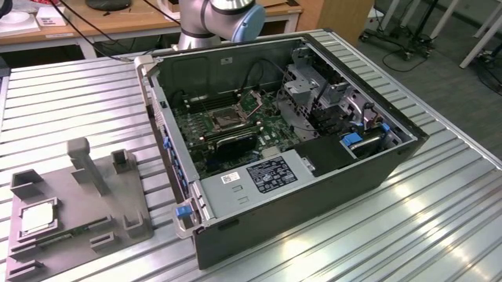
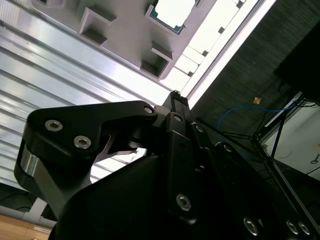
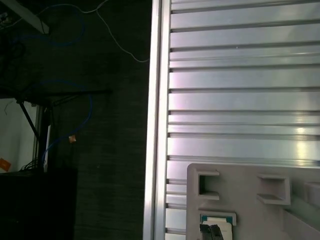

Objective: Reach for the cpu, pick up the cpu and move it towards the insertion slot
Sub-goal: 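Reach for the cpu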

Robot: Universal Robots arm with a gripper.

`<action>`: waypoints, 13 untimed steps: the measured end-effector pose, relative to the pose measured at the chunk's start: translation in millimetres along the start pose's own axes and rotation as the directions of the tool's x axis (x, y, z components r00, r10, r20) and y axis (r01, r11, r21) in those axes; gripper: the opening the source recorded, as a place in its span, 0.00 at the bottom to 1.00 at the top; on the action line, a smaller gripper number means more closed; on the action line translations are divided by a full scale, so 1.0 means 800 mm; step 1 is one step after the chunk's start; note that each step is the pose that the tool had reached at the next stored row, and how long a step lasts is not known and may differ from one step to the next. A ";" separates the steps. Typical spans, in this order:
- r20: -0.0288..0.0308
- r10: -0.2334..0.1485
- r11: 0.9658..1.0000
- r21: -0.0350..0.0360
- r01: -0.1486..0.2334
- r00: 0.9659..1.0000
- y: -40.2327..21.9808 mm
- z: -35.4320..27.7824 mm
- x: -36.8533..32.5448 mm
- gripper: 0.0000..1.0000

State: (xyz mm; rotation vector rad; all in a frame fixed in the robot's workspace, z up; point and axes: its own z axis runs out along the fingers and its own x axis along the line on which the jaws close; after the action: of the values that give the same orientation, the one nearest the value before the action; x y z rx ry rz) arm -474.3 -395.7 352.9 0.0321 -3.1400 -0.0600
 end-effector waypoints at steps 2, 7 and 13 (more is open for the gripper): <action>0.000 0.000 1.000 0.000 0.000 1.000 0.0000 0.0001 0.0018 0.11; 0.000 0.000 1.000 0.000 0.000 1.000 0.0001 0.0004 0.0048 0.11; 0.000 0.000 1.000 0.000 0.000 1.000 0.0001 0.0009 0.0097 0.11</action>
State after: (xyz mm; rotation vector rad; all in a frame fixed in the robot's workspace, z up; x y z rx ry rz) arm -482.0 -395.8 352.2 0.0321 -3.1400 -0.0600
